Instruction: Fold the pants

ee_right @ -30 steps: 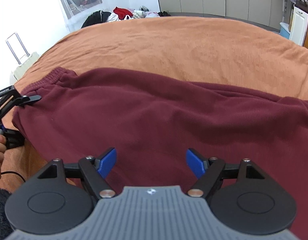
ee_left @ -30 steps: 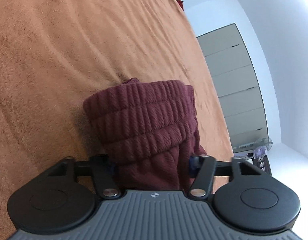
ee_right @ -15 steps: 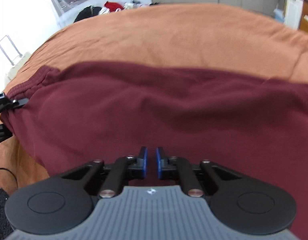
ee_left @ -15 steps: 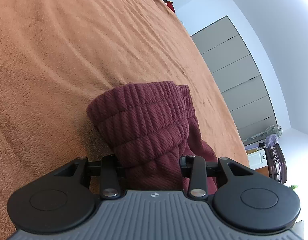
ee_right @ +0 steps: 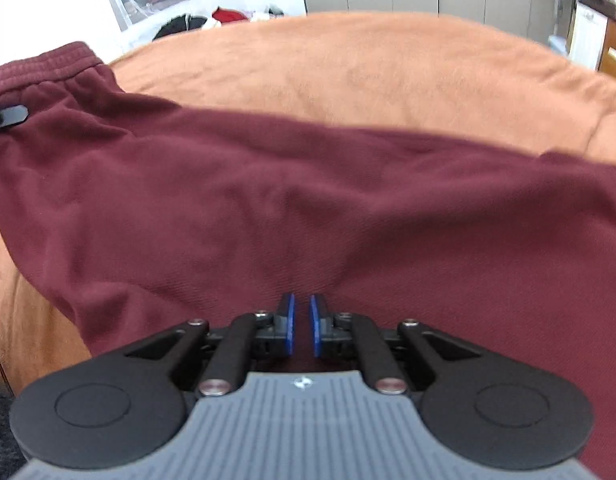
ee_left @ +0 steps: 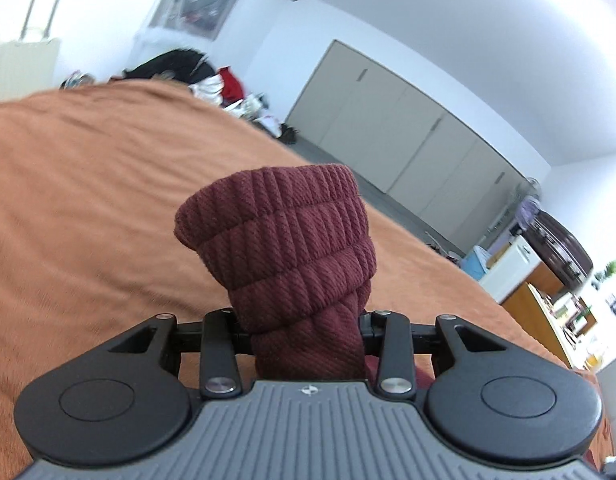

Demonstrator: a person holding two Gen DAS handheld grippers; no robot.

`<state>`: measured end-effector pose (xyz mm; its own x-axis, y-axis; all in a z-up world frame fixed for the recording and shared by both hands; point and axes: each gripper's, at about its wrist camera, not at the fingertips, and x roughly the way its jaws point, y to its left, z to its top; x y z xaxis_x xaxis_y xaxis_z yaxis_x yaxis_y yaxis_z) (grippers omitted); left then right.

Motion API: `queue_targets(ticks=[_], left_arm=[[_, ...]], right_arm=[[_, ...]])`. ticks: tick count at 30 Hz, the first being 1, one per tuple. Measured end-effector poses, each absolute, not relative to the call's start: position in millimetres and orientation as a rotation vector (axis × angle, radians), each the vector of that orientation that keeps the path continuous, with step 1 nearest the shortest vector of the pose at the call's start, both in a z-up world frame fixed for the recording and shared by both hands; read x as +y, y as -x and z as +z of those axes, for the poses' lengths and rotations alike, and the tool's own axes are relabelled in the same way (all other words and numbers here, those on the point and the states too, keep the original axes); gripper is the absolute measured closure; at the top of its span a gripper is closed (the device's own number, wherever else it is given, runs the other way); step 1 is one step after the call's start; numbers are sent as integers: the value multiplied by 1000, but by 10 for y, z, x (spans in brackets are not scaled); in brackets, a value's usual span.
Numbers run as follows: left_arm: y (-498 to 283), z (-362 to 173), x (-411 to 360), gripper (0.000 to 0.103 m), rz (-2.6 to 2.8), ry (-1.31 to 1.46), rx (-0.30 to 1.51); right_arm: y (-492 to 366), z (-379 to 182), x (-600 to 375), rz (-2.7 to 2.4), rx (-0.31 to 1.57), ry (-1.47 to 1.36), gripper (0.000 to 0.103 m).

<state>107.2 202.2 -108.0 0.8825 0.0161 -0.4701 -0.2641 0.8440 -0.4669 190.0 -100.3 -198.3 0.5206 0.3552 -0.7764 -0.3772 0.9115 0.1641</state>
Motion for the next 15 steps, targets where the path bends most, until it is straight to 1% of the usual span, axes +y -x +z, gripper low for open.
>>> queue_targets(ticks=[2,3,6,9,15], left_arm=[[-1089,-999,1932,60,134,516,462],[-1090,-958,1872,60,125,499,458],[-1089,-884,1712,60,94,453,452],[-1145,-814,1491,60,61,383,439],[-1277,-656,1008,60,-37,271,417]], right_arm=[[-1850,-1876,-1100,428,870,27,94],[-1863,-1879,-1146,426,883,20,93],[-1938,-2121,-1229,425,982,-25,95],[-1906,-2210,-1262,426,958,-59,95],[-1847,-2083,-1335,422,946,-96,94]])
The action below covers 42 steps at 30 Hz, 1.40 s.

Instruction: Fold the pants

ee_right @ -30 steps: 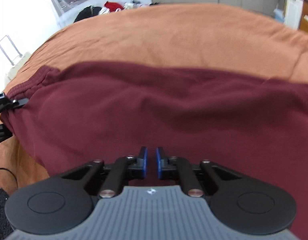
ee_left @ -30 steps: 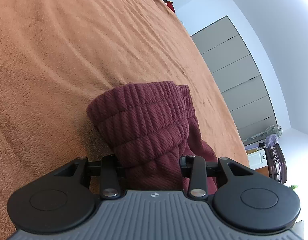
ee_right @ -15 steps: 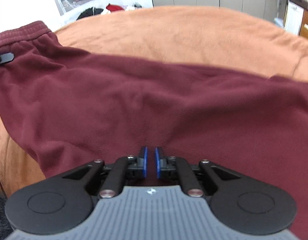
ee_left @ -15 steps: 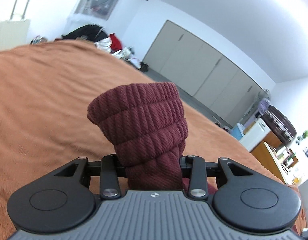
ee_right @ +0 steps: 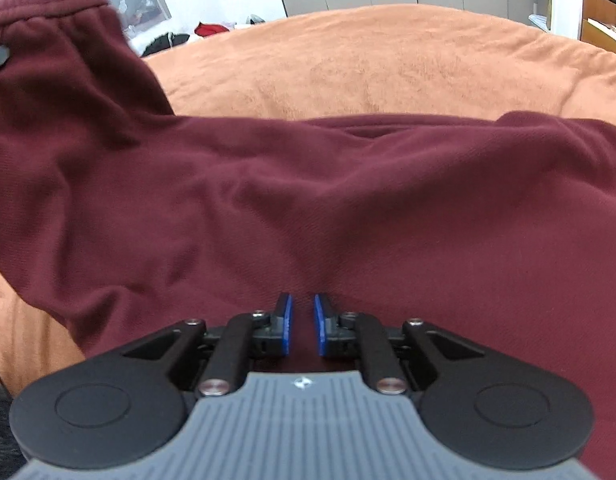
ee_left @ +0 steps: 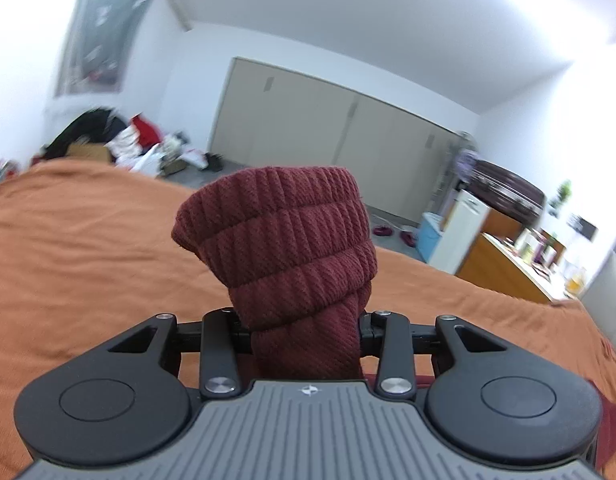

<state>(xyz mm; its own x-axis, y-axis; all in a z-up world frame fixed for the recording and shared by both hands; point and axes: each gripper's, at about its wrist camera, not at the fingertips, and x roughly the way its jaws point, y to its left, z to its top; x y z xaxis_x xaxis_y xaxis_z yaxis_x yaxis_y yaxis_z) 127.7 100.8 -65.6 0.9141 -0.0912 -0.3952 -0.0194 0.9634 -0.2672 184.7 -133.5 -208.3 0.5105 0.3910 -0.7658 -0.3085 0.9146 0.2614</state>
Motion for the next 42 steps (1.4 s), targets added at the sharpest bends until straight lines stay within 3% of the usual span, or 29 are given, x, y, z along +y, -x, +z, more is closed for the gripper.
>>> queue_targets(ticks=[11,28,31,32,36,40,42], left_arm=[[-1367,-790,-32,60,-206,90,432],[-1158,-1878,-1455,59,-357,-362,537],[-1024,-2110,-1636,50,-375,-583,524],[-959,-2177,-1705,38,-387,-652,511],[-725,-2298,-1897,32,-353,-887,408],[-776,-2020,-1721,26,-376,-714,456],[-762,-1775,-1563,9,-408,-568,477]], right_arm=[[-1718,-1935,-2297,299,930,-231,92],[-1506,-2011,-3128,223,920,-360,92],[-1519,-2019,-3174,224,921,-377,92],[-1522,-2016,-3183,221,921,-380,92],[-1543,-1961,-3214,195,915,-372,91],[-1525,-1808,-3300,148,882,-355,84],[-1508,-1689,-3358,135,861,-355,84]])
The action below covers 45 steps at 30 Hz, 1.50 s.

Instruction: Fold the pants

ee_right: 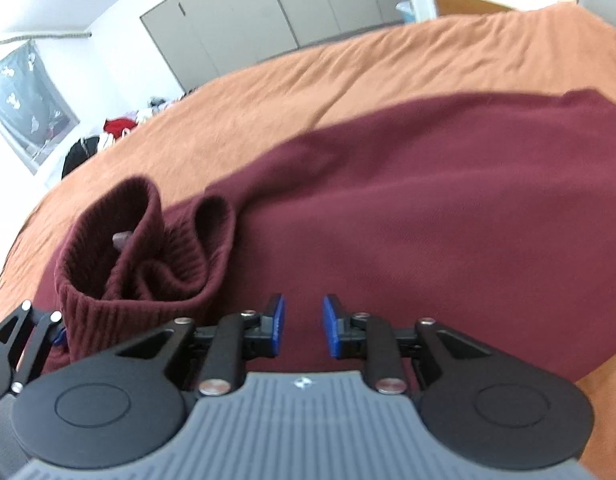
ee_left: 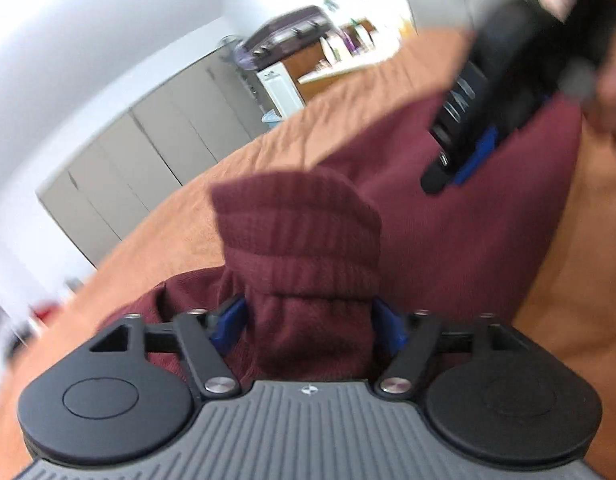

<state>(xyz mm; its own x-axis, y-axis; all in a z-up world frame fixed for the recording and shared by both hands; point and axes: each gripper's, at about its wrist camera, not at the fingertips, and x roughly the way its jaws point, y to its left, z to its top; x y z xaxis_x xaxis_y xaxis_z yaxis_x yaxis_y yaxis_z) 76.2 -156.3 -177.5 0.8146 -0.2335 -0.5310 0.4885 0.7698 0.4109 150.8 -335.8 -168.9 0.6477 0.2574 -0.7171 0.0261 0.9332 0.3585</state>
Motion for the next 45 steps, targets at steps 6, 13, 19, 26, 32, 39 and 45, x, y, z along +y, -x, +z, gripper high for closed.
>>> queue_targets(ticks=[6,13,19,26,32,39,45], left_arm=[[-664,-1011,-902,0,-458,-200,468],[-1223,-908,-160,0,-313,75,593],[-1522,-1303,158,0,-278,203,727],[-1652,-1703,-52,0,-290,145,806],[-1609,-1845,-164,0,-282,63,796],[-1472,-1422,49,0,-282,157,698],[-1720,-1145,143,0,-357,269,634]], right_arm=[[-1513,-1136,-3268,153,772,-320,79],[-1644,-773,-2598,339,730,-287,79],[-1952,-1037,-2012,449,823,-220,82],[-2291,-1620,-2280,273,957,-274,103],[-2378,-1874,-2433,256,949,-363,103],[-2244,-1563,-2396,300,899,-325,76],[-2205,-1271,-2445,245,767,-204,60]])
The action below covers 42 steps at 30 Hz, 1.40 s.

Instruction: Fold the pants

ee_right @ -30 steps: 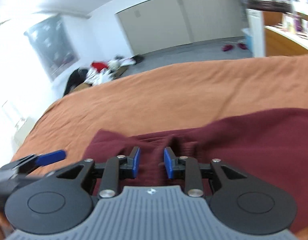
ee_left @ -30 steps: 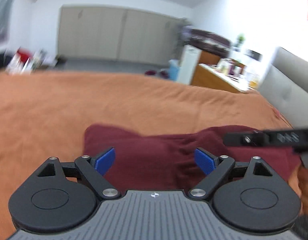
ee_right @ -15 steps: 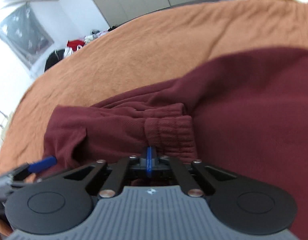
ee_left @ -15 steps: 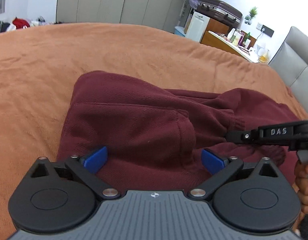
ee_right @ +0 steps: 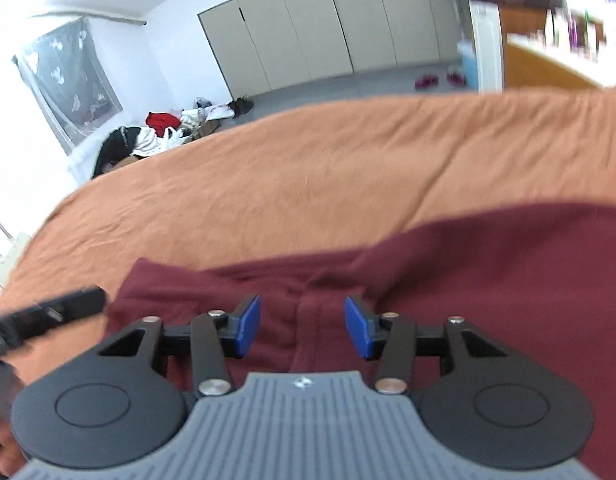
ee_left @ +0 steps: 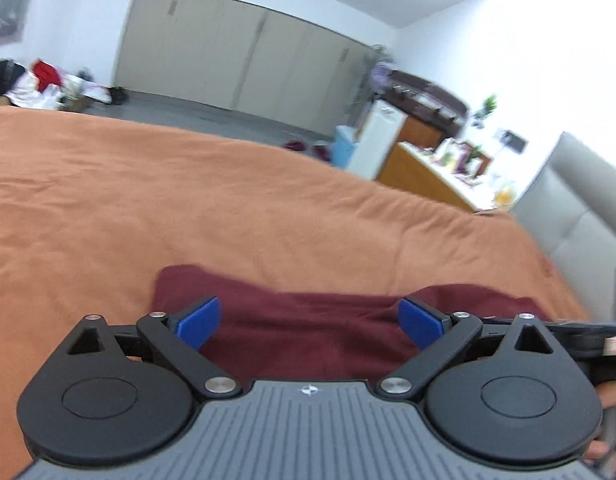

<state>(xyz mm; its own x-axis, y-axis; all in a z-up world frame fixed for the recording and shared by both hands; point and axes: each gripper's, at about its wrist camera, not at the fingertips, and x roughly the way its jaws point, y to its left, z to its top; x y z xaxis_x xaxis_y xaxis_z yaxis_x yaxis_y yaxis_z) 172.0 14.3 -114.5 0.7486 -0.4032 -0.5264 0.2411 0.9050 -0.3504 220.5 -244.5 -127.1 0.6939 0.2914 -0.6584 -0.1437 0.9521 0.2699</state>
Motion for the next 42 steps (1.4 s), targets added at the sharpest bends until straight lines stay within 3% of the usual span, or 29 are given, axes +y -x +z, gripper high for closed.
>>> queue_targets(ticks=[2,4,7,9,15,22,23,24,25,26,29,30,34,38,42], left_arm=[[-1898,-1254,78,0,-413,298,687],[-2043,-1429,6,0,-455,349,757],[-2119,-1685,-85,0,-455,373,810],[-2097,-1789,-167,0,-444,316,807],[-1962,-1813,-279,0,-465,195,773],[-1909,-1585,-233,0,-419,257,792],[-1894,-1521,-255,0,-415,260,786],[-1892,-1451,-288,0,-424,266,773],[-1871,-1400,-336,0,-442,271,760],[-1837,-1346,-410,0,-466,270,752],[-1691,-1237,-698,0,-533,259,744],[-1643,-1238,-778,0,-535,252,750],[-1574,-1389,-924,0,-452,195,812],[-1662,-1686,-829,0,-473,267,902],[-1696,-1899,-803,0,-494,246,902]], right_arm=[[-2403,-1355,-2423,235,785,-162,62],[-2645,-1525,-2459,220,855,-182,86],[-2977,-1832,-2555,214,937,-274,88],[-3155,-1943,-2620,226,963,-342,94],[-3554,-2141,-2713,212,1014,-426,101],[-3149,-1661,-2979,217,884,-392,88],[-3032,-1565,-3063,211,863,-373,81],[-2887,-1469,-3169,197,843,-364,60],[-2810,-1418,-3256,181,827,-358,47],[-2679,-1357,-3350,167,813,-351,48],[-2262,-1198,-3552,157,785,-310,66],[-2128,-1167,-3581,170,776,-312,78],[-1782,-1166,-3411,256,770,-297,96],[-1705,-1451,-2920,241,831,-98,96],[-1690,-1804,-2848,223,937,-105,94]])
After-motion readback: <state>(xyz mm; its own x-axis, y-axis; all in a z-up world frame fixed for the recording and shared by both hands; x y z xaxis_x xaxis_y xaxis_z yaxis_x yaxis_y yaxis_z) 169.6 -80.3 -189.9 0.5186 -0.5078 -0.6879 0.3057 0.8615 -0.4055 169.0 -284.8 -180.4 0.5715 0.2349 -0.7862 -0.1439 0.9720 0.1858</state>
